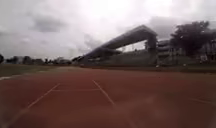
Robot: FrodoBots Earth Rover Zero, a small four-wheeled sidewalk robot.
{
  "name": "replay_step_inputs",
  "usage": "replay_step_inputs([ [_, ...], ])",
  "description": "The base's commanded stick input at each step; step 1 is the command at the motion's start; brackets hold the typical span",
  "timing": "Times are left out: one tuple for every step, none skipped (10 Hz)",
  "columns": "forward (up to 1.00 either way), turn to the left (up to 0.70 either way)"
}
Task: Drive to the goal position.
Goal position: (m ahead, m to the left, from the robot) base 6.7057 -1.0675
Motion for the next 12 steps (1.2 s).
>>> replay_step_inputs([
  [0.7, 0.0],
  [0.7, 0.0],
  [0.7, 0.0],
  [0.7, 0.0],
  [0.7, 0.0],
  [0.7, 0.0],
  [0.7, 0.0],
  [0.7, 0.0],
  [0.7, 0.0],
  [0.7, 0.0],
  [0.7, 0.0],
  [0.7, 0.0],
])
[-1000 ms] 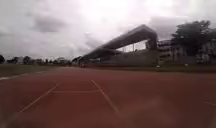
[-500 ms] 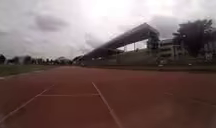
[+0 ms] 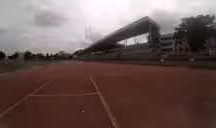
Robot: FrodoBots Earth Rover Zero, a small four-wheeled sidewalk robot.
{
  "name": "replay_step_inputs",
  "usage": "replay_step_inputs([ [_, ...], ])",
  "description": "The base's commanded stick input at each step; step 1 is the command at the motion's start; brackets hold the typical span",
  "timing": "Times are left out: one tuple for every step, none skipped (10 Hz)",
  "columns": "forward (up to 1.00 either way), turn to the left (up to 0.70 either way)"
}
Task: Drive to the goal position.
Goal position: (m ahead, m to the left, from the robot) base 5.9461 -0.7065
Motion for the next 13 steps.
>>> replay_step_inputs([
  [0.7, 0.0],
  [0.7, 0.0],
  [0.7, 0.0],
  [0.7, 0.0],
  [0.7, 0.0],
  [0.7, 0.0],
  [0.7, -0.01],
  [0.7, -0.01],
  [0.7, -0.02],
  [0.7, -0.03],
  [0.7, -0.11],
  [0.7, -0.3],
  [0.7, -0.35],
])
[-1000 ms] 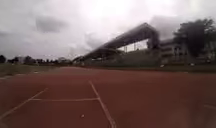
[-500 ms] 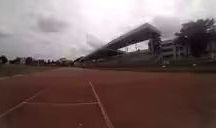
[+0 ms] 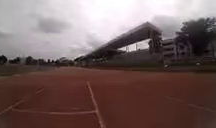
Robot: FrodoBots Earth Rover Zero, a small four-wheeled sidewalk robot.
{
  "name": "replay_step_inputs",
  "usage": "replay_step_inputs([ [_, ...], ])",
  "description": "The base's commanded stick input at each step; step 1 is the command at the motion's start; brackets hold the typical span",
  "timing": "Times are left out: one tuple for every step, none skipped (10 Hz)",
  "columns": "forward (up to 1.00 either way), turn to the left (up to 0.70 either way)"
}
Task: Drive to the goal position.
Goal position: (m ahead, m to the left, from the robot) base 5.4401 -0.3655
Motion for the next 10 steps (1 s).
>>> replay_step_inputs([
  [0.7, -0.35],
  [0.7, -0.35],
  [0.7, -0.35],
  [0.7, -0.35],
  [0.7, -0.29],
  [0.7, -0.21],
  [0.7, -0.12],
  [0.7, -0.04],
  [0.7, 0.0],
  [0.7, 0.0],
])
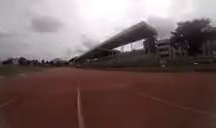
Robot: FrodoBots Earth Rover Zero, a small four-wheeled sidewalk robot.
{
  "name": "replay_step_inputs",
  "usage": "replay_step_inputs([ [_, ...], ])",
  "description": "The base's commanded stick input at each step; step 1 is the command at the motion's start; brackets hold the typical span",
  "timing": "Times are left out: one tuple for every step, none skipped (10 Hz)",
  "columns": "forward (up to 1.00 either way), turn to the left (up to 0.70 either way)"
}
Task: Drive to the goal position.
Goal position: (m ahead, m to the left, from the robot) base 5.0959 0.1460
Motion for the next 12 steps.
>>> replay_step_inputs([
  [0.7, 0.0],
  [0.7, 0.0],
  [0.7, 0.0],
  [0.7, 0.0],
  [0.7, 0.0],
  [0.7, 0.0],
  [0.7, 0.0],
  [0.7, 0.0],
  [0.7, 0.0],
  [0.7, 0.0],
  [0.7, 0.0],
  [0.7, 0.0],
])
